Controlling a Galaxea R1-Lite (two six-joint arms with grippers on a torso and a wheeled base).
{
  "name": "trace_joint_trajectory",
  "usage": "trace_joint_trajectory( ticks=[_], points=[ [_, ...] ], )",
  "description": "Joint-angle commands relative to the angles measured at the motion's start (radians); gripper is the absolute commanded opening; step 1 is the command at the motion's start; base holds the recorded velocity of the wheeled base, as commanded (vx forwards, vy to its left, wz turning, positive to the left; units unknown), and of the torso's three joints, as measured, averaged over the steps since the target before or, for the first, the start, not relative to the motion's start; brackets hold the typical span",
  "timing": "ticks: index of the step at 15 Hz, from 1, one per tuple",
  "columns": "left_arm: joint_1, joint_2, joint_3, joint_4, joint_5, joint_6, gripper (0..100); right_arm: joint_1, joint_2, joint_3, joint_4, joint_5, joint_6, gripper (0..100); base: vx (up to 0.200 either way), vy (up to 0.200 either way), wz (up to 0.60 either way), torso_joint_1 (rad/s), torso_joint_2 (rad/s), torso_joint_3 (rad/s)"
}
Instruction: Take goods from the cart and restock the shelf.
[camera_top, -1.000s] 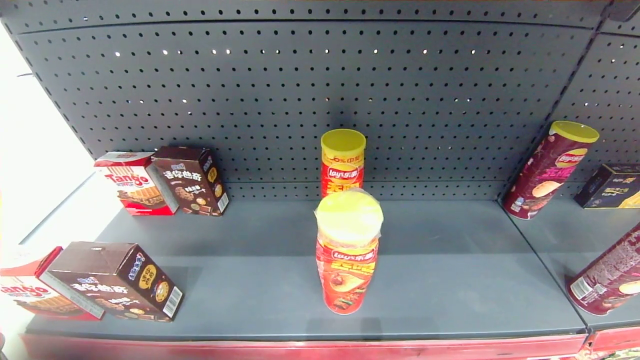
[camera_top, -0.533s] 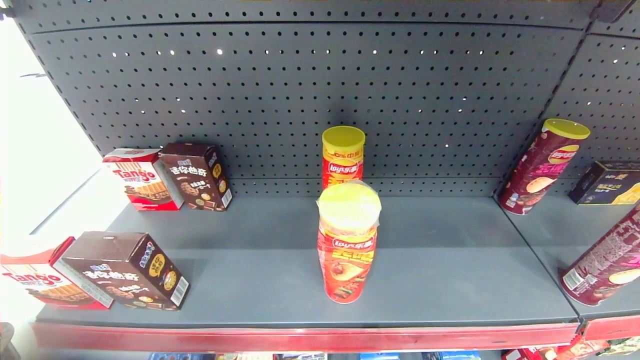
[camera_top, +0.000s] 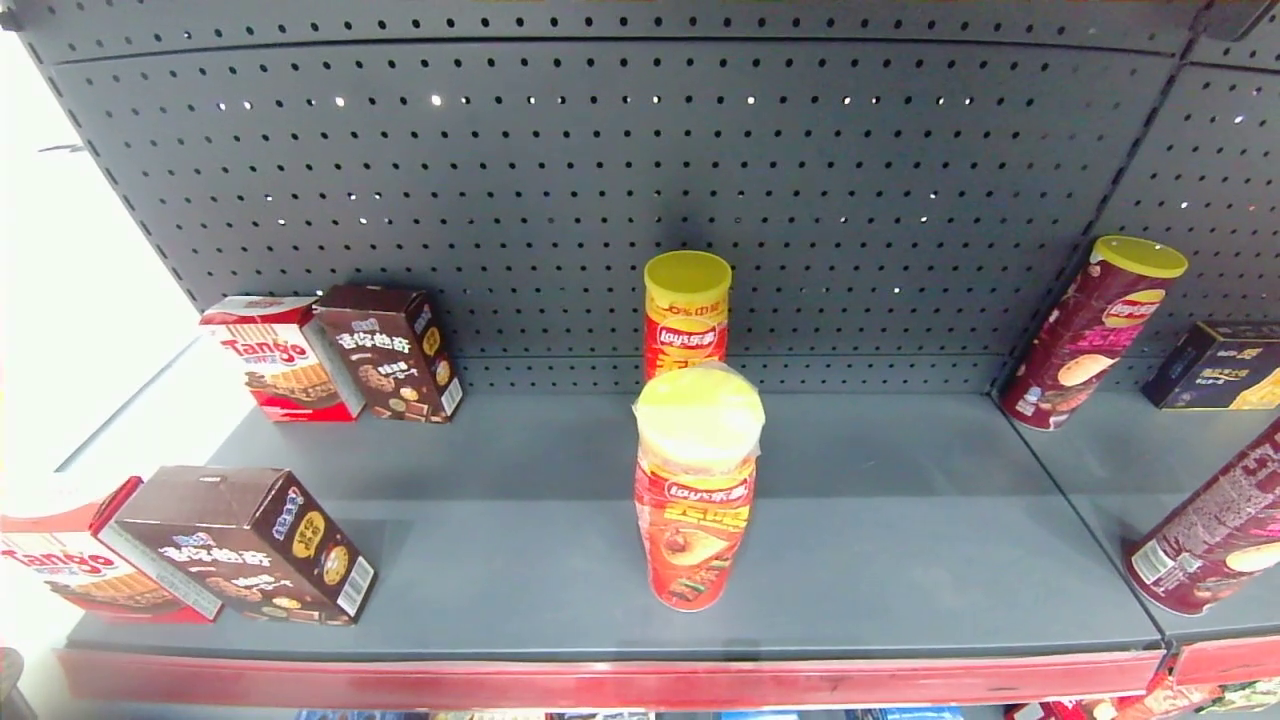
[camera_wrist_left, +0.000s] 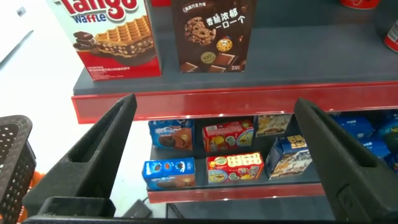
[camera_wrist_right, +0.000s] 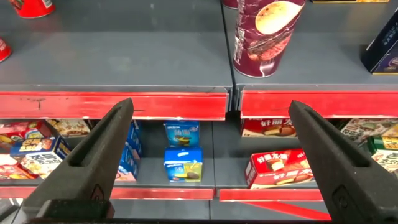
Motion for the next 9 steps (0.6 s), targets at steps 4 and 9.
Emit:
trace_joint_trajectory(
  ticks=[4,9],
  points=[
    [0.0,0.0,0.0,0.0,0.0,0.0,100,0.001,0.002,0.0,0.0,0.001,-0.001,100,0.0,0.0,0.0,0.0,0.0,0.0],
    [0.0,0.0,0.0,0.0,0.0,0.0,100,0.001,0.002,0.0,0.0,0.001,-0.004,100,0.0,0.0,0.0,0.0,0.0,0.0]
  ],
)
